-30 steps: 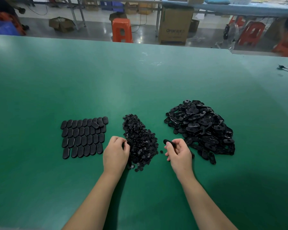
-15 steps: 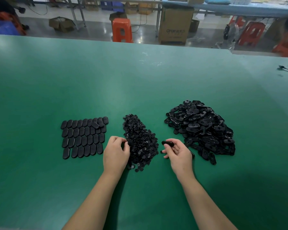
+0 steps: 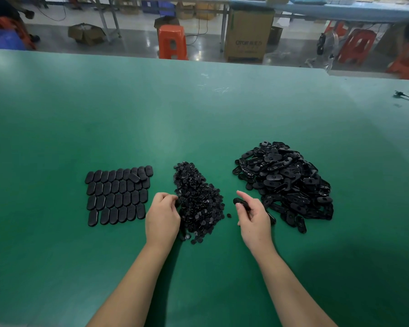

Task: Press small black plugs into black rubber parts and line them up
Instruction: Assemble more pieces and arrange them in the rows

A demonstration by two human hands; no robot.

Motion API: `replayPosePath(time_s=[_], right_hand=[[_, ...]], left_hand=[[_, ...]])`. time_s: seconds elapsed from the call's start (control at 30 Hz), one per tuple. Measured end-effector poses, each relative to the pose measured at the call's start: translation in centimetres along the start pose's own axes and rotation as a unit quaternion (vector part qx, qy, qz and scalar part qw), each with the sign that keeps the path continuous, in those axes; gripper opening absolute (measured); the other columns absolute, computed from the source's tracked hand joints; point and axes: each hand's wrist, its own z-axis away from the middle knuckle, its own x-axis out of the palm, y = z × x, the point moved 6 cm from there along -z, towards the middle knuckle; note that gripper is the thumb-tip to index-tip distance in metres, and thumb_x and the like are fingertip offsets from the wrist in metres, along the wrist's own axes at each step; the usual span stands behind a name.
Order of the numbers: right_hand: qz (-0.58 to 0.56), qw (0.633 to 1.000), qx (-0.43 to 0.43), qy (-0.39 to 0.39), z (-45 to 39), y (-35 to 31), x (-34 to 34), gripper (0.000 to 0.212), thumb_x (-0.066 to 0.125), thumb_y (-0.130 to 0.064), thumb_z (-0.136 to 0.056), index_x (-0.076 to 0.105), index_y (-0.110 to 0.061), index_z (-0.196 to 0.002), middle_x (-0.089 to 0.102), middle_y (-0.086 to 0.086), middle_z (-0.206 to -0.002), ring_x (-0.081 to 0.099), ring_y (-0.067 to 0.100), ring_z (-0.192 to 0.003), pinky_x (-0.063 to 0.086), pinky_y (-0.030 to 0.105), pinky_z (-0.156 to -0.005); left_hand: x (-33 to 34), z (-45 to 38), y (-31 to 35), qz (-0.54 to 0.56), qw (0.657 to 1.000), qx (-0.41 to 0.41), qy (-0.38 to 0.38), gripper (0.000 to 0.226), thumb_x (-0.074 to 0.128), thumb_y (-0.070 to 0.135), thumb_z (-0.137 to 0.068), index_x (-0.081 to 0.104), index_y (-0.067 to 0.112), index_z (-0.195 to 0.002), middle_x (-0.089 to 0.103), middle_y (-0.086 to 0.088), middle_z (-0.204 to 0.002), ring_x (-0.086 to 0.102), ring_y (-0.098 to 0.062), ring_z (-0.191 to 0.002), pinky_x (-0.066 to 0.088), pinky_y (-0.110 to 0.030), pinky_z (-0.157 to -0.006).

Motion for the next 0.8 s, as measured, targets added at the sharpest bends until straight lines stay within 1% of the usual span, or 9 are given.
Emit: replayPosePath(time_s=[0.07,0.13,0.2,0.33,0.47,0.5,0.57,0.67,0.8], right_hand=[[-0.012,1.000,0.001,0.006,0.05,-0.09,-0.13,0.027,0.061,-0.015,-0.100,0.067,-0.041,-0.108,0.065,-0.007,-0.101,0.063,0.016,-0.077,0.055,0.026,-0.071],[-0.052,0.998,0.022,0.008,0.11,0.12,-0.05,0.022,0.063,-0.013,-0.099,0.067,-0.034,-0.102,0.071,-0.006,-0.092,0.068,0.014,-0.077,0.056,0.023,-0.068],[-0.086,0.996,0.034,0.015,0.14,0.21,-0.05,0.015,0.063,-0.010,-0.099,0.064,-0.025,-0.100,0.073,-0.005,-0.086,0.072,0.014,-0.078,0.059,0.027,-0.072],[-0.113,0.993,0.033,0.015,0.09,0.09,0.05,0.011,0.058,-0.008,-0.101,0.056,-0.019,-0.102,0.074,-0.010,-0.090,0.075,0.014,-0.088,0.060,0.034,-0.086],[-0.109,0.993,0.033,0.006,0.26,0.07,0.11,0.028,0.054,-0.009,-0.104,0.061,-0.030,-0.120,0.074,-0.013,-0.093,0.073,0.008,-0.095,0.056,0.021,-0.090],[-0.103,0.994,0.033,0.002,0.26,0.08,0.10,0.029,0.055,-0.009,-0.103,0.063,-0.031,-0.120,0.075,-0.012,-0.095,0.073,0.007,-0.097,0.055,0.021,-0.091],[-0.092,0.995,0.033,0.002,0.25,0.04,0.01,0.026,0.057,-0.009,-0.102,0.068,-0.031,-0.111,0.077,-0.007,-0.099,0.072,0.005,-0.100,0.055,0.024,-0.096],[-0.094,0.995,0.035,0.009,0.23,-0.10,-0.02,0.021,0.059,-0.008,-0.101,0.069,-0.026,-0.101,0.077,-0.009,-0.098,0.073,0.007,-0.098,0.056,0.031,-0.097],[-0.115,0.992,0.041,0.013,0.17,0.07,0.03,0.010,0.055,-0.009,-0.103,0.060,-0.018,-0.104,0.078,-0.006,-0.098,0.075,0.012,-0.094,0.057,0.039,-0.095]], left_hand=[[-0.03,0.04,0.06,-0.002,1.000,0.000,-0.004,0.022,0.055,0.001,-0.097,0.074,0.003,-0.109,0.064,-0.003,-0.105,0.063,-0.020,-0.082,0.050,-0.030,-0.073],[-0.07,0.06,0.10,0.004,1.000,0.002,-0.006,0.023,0.056,0.000,-0.095,0.074,0.004,-0.109,0.064,-0.002,-0.105,0.060,-0.017,-0.081,0.049,-0.028,-0.074],[-0.02,0.12,0.06,0.015,1.000,-0.005,-0.010,0.025,0.056,0.000,-0.092,0.073,0.005,-0.110,0.062,-0.001,-0.105,0.056,-0.011,-0.079,0.044,-0.024,-0.074],[-0.02,0.15,-0.17,0.031,0.999,-0.013,-0.014,0.023,0.061,0.006,-0.090,0.073,0.005,-0.109,0.060,0.001,-0.104,0.054,-0.009,-0.077,0.040,-0.021,-0.073],[-0.07,0.07,-0.35,0.025,1.000,-0.003,-0.009,0.018,0.067,0.010,-0.091,0.074,0.004,-0.106,0.061,0.000,-0.101,0.053,-0.008,-0.082,0.039,-0.018,-0.078],[-0.08,0.08,-0.36,0.024,1.000,-0.002,-0.007,0.016,0.068,0.010,-0.091,0.075,0.004,-0.104,0.061,0.000,-0.100,0.053,-0.008,-0.081,0.039,-0.018,-0.077],[-0.07,0.13,-0.33,0.024,1.000,0.000,-0.004,0.014,0.069,0.010,-0.091,0.076,0.003,-0.101,0.062,0.000,-0.098,0.054,-0.009,-0.079,0.041,-0.019,-0.075],[-0.11,0.21,-0.25,0.026,1.000,0.001,-0.006,0.011,0.070,0.010,-0.091,0.076,0.004,-0.096,0.061,-0.001,-0.096,0.055,-0.011,-0.079,0.045,-0.023,-0.075],[-0.23,0.35,-0.28,0.036,0.999,-0.013,-0.017,0.004,0.068,0.012,-0.091,0.072,0.011,-0.090,0.058,0.004,-0.093,0.054,-0.008,-0.079,0.041,-0.022,-0.072]])
